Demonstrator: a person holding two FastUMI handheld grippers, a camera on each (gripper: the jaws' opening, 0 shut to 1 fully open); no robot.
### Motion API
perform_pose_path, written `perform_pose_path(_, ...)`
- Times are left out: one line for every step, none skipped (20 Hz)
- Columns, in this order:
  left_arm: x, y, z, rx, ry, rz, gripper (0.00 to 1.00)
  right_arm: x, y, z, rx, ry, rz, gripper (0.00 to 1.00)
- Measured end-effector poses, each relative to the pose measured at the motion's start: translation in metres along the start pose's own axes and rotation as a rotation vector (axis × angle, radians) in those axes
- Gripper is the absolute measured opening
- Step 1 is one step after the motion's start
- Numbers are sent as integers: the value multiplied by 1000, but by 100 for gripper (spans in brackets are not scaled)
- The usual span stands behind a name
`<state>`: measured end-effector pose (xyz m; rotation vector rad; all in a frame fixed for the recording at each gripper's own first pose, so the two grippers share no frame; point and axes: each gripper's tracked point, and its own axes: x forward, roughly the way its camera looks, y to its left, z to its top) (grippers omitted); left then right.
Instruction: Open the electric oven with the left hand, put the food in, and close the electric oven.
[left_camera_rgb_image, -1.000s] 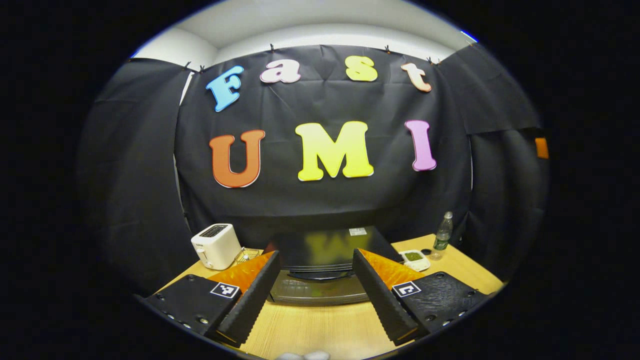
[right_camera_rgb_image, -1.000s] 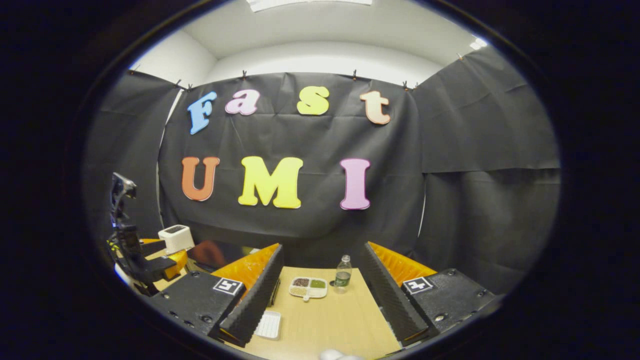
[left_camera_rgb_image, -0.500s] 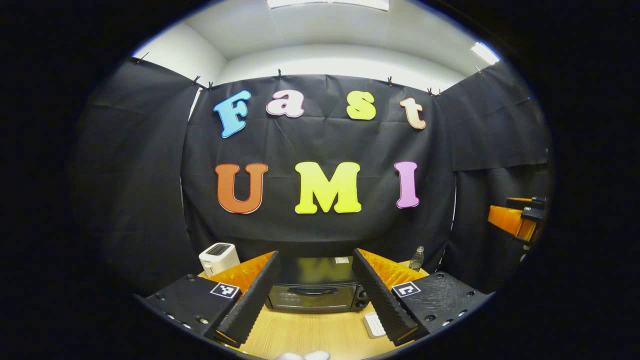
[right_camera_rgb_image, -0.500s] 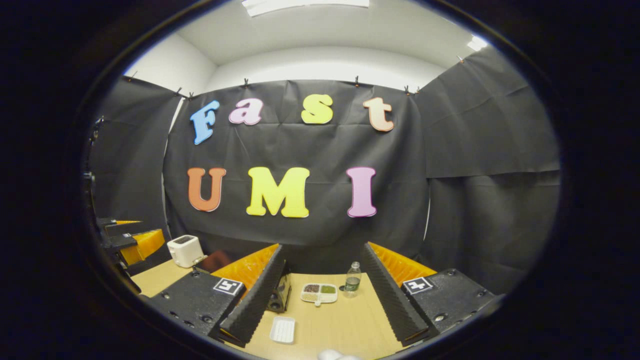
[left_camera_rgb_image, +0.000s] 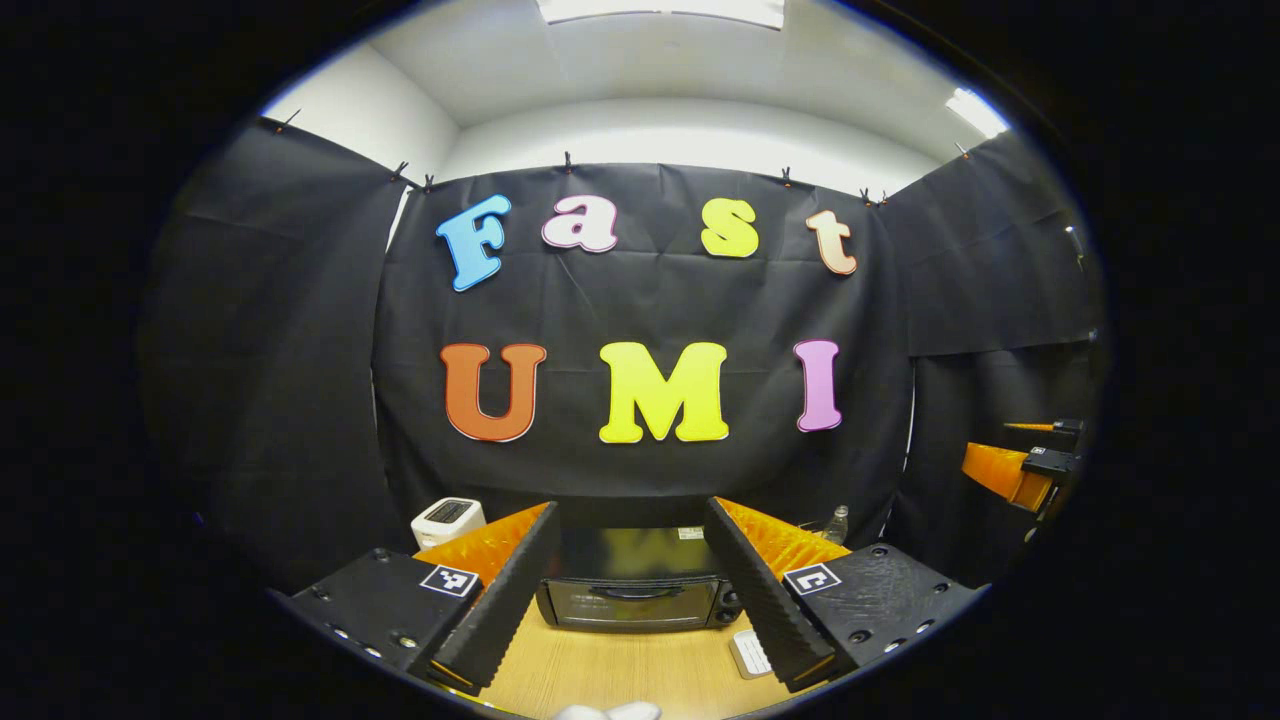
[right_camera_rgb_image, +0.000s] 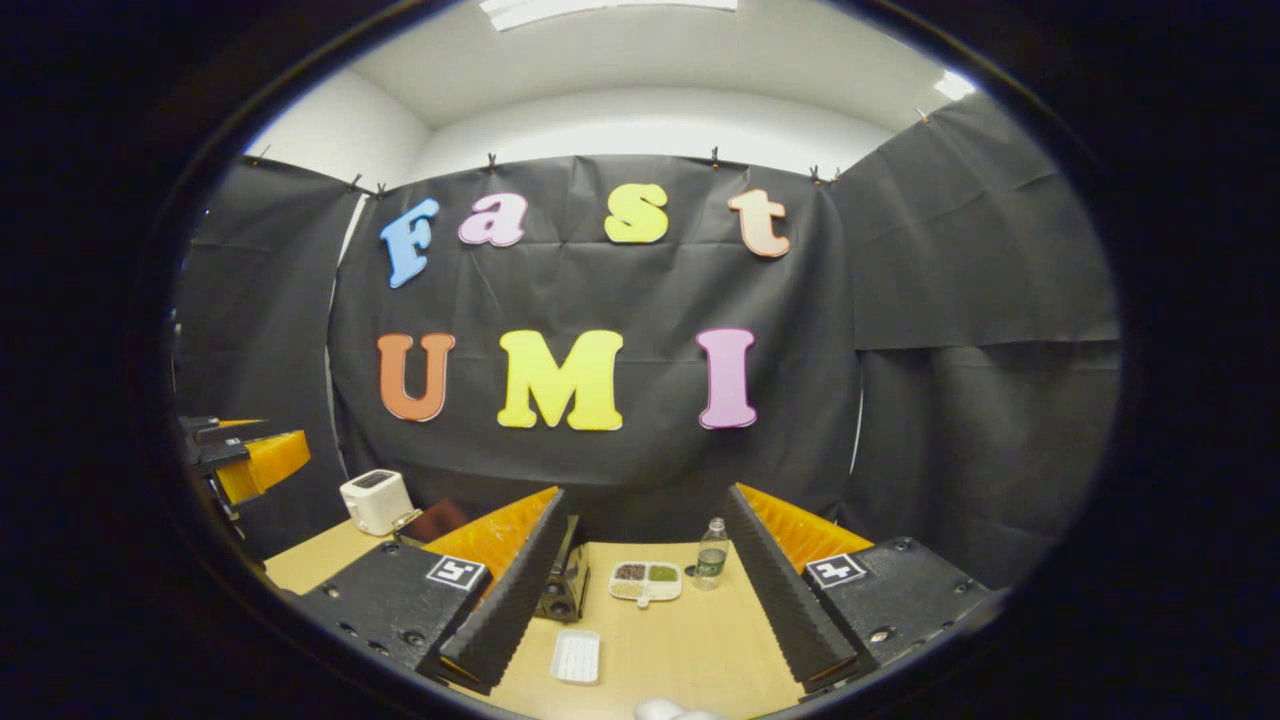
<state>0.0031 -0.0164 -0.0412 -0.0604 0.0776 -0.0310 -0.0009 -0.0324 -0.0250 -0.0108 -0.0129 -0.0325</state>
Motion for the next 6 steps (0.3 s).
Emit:
perform_pose_path(0,0,3,2,-8,-1,95,0,0,1,-3,-2,1,98)
perform_pose_path(-2,0,4,3,-7,0,95,0,0,1,-4,-3,-1,98)
perform_pose_path(-2,1,6,6,-14,1,95,0,2,2,-5,-1,2,98)
perform_pose_path(-3,3,6,9,-14,7,95,0,3,3,-6,-3,3,98)
perform_pose_path(-4,4,8,7,-20,9,95,-2,4,4,-7,-5,5,98)
perform_pose_path(-4,4,10,4,-21,9,95,-2,4,7,-11,-10,6,98)
